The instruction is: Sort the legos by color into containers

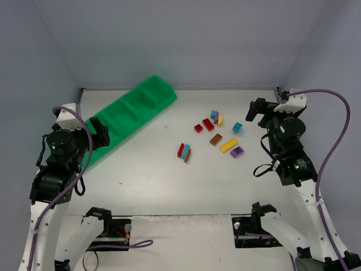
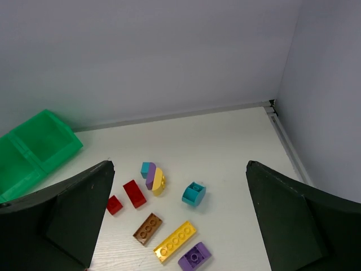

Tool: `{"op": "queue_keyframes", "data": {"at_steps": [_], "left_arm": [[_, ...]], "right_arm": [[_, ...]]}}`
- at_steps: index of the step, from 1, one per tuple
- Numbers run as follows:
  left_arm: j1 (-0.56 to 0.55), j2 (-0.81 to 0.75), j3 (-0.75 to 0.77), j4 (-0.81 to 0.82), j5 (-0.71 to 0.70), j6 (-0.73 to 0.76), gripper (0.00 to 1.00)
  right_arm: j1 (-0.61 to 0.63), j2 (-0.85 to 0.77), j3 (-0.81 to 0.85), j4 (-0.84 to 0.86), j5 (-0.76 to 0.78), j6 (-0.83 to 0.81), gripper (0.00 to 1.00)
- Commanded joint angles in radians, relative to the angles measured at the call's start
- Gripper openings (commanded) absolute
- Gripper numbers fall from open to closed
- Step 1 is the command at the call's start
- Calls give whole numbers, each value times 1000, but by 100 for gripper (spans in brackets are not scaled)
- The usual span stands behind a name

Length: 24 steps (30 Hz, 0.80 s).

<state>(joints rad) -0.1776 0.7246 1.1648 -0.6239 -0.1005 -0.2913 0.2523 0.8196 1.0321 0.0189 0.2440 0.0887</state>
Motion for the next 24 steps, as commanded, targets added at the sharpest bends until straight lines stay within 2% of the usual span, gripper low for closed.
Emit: {"op": "queue_keyframes", "data": {"at_steps": [1,8,12,17,24], "left_arm": [[-5,10,41,29,24,12,79],[-20,87,53,20,97,-3,79],[-52,211,102,7,153,-5,79],[-164,398,171,59,180,14,79],[-333,692,303,142,249,89,79]], "right_arm": [[4,-7,-7,70,17,-6,100],[4,4,-41,69,-106,-1,100],[4,32,-56,61,-150,28,100],[4,93,-46,7,-141,94,100],[4,150,-52,-8,-235,154,98]]}}
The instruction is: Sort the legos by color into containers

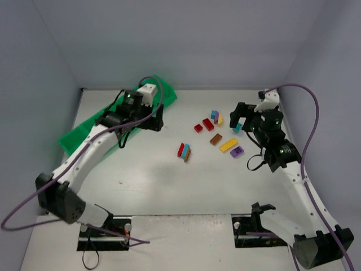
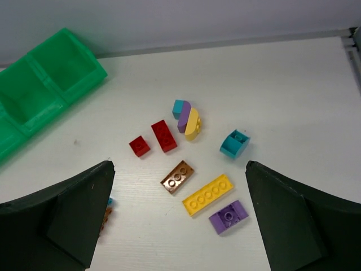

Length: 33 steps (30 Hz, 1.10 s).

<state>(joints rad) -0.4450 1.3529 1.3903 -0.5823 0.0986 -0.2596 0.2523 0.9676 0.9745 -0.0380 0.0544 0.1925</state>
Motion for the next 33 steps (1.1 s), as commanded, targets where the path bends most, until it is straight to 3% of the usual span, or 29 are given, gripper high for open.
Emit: {"op": "queue_keyframes", "data": {"at_steps": [1,13,16,19,25,33], "left_arm": [[-78,99,113,110,53,66,79],[-139,642,449,202,162,57,79],[-146,709,515,234,156,43,76],[-156,813,584,266,145,57,67],[-164,943,696,259,158,111,65],[-173,1002,722,300,227,161,65]], "right_arm": [[4,5,-2,47,-89,62,98],[2,141,-20,-20,-203,134,91],[2,149,-22,-26,-217,151,88],[2,152,-23,-31,-219,156,87],[2,158,-25,-45,-222,160,86],[1,146,-40,-66,-209,157,87]]}}
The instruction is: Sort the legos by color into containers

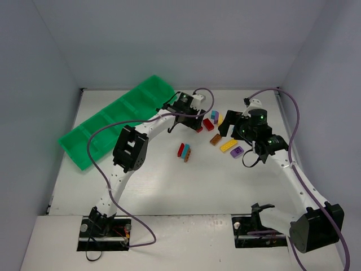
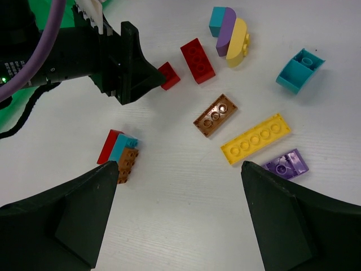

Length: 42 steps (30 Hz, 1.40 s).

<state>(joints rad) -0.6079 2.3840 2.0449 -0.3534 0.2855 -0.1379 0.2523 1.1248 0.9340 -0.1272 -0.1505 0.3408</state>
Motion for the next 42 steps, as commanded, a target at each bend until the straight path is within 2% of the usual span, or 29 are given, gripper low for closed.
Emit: {"op": "queue_keyframes", "data": {"at_steps": [1,11,14,15,16,17,18,21,24,26,27,29,32,37,42], "left_arm": [[-13,-17,70,73,41,40,65],[-44,49,104,77,-14,34,63],[-47,46,95,85,-70,34,55],[-47,43,89,90,-83,34,47],[-49,31,84,91,-95,35,43],[-49,-12,63,108,-142,32,30],[-49,-12,45,123,-143,32,30],[-44,-113,-64,187,-212,14,14],[-27,-259,-184,260,-310,-25,9],[-12,-346,-322,287,-357,-51,9],[9,-438,-368,300,-418,-81,9],[40,-523,-488,275,-474,-113,8],[129,-727,-616,177,-546,-218,9],[334,-943,-794,25,-673,-307,9],[566,-1088,-937,-36,-663,-362,9]], "right_arm": [[1,-11,-1,18,-3,7,87],[1,-14,-9,5,5,0,87],[1,-13,-11,1,8,-2,87],[1,-11,-11,1,9,0,87],[1,-11,-9,0,12,1,87],[1,-13,-9,0,12,3,87],[1,-11,-9,0,11,4,87],[1,-10,-9,0,3,6,87],[1,-8,-6,0,2,7,87],[1,-7,-1,0,8,9,87],[1,-3,3,0,8,10,87],[2,-2,11,0,2,12,87],[2,-3,17,0,-11,18,86],[2,4,15,1,-20,20,86],[4,12,15,5,-43,26,86]]}}
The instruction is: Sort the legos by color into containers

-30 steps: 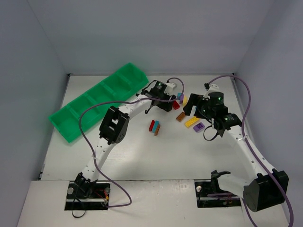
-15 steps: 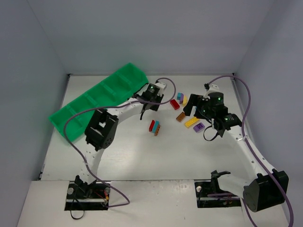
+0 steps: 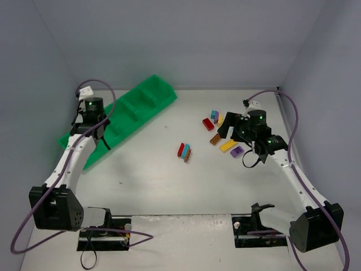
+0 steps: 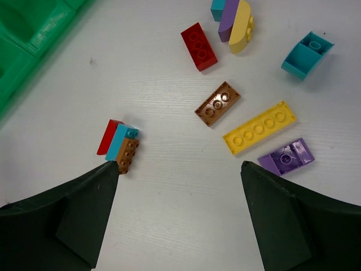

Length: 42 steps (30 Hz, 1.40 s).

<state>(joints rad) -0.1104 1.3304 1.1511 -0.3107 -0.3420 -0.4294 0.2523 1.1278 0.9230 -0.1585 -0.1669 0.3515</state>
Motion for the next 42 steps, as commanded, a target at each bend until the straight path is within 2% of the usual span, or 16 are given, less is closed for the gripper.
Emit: {"op": "queue_keyframes", "data": {"at_steps": [1,2,5,9,12,19,24,28,30,34,39,42], "left_arm": [[104,-43,-54,-80,-29,-72,9],[185,-49,-62,-80,-13,-80,9],[280,-16,-70,-71,-8,-84,14],[374,71,-62,-47,23,-95,17],[396,137,-44,-30,31,-95,22],[396,194,-1,-50,38,-108,40],[396,162,-7,-53,61,-114,56],[391,118,7,-85,104,-146,59],[382,104,27,-106,133,-154,59],[298,41,61,-186,149,-144,61],[164,-20,107,-263,187,-100,62],[138,-66,125,-307,256,-88,64]], "right_arm": [[4,10,25,37,-29,17,86],[4,13,27,39,-32,18,86],[4,17,23,42,-42,20,86],[4,13,16,45,-34,26,86],[4,10,11,45,-17,32,86],[4,70,40,68,7,52,82],[11,202,122,93,13,8,79],[16,346,221,120,44,-46,70],[22,394,243,149,50,-80,70],[24,562,313,197,30,-218,65],[25,694,375,217,6,-331,66],[27,748,396,247,-6,-385,68]]}}
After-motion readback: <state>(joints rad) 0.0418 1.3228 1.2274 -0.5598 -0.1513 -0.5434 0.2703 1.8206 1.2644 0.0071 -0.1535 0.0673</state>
